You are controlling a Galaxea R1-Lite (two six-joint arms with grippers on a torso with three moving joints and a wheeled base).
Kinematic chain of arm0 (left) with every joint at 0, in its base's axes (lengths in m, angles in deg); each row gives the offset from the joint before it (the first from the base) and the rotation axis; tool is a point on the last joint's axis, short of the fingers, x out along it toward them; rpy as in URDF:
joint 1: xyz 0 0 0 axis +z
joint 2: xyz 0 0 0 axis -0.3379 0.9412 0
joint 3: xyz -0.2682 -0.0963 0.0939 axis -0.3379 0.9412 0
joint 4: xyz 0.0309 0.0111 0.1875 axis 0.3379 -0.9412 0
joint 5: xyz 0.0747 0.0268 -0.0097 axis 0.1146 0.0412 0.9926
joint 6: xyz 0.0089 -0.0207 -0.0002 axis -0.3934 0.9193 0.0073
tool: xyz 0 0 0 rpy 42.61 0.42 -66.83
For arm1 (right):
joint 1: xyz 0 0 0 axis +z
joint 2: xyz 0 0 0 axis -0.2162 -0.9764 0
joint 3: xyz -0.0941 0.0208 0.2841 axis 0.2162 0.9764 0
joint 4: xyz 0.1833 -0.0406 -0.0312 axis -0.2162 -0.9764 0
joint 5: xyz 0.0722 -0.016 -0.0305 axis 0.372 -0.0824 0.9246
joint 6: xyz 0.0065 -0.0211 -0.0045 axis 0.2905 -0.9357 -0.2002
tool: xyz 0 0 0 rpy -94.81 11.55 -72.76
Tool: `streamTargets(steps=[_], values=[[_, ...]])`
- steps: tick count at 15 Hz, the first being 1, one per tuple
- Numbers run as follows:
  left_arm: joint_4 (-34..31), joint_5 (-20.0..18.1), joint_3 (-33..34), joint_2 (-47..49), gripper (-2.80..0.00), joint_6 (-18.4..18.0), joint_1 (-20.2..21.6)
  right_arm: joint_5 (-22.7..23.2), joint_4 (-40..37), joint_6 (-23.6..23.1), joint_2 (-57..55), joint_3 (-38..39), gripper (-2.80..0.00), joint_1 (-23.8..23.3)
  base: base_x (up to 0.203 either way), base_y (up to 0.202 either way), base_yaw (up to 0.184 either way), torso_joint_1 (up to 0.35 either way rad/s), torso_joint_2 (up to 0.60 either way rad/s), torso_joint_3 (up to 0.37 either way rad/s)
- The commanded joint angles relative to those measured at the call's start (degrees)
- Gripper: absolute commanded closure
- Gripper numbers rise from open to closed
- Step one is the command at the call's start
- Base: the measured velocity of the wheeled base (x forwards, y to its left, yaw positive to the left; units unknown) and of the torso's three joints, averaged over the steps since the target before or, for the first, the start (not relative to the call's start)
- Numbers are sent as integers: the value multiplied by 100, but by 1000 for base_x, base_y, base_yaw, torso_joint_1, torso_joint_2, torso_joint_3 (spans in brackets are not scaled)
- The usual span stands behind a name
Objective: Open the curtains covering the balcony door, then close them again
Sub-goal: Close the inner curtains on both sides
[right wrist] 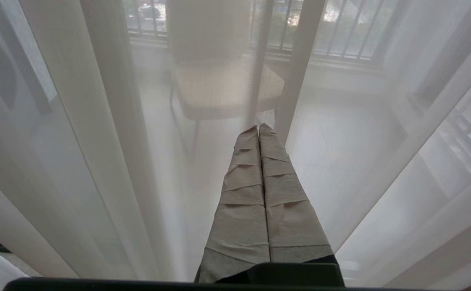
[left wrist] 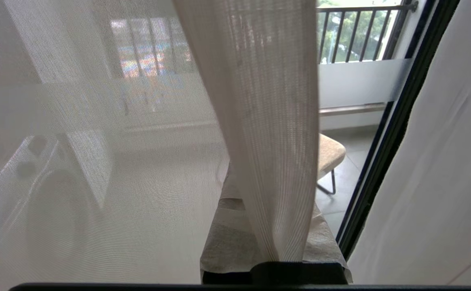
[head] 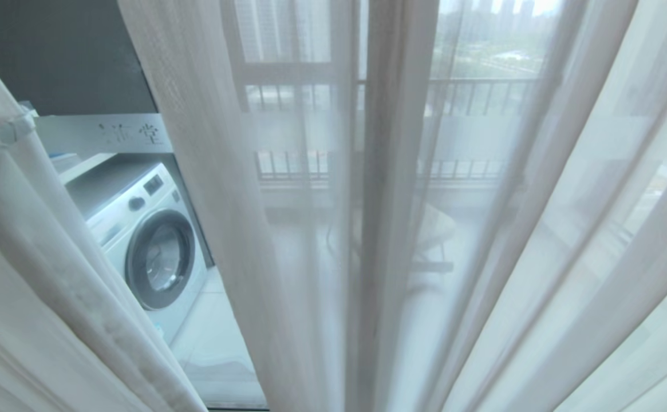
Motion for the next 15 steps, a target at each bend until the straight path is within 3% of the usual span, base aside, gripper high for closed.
streamTargets(steps=[1, 6, 15], values=[[10, -11, -4, 33, 0, 4, 1, 3, 0, -6, 2, 0, 0, 1, 0, -189, 3, 2, -2, 3], [19, 7, -21, 59, 0, 13, 6, 3, 0, -6, 2, 0, 0, 1, 0, -176, 0, 3, 1, 1], [37, 7, -2, 50, 0, 83, 1, 3, 0, -6, 2, 0, 0, 1, 0, -7, 0, 0, 0, 0]])
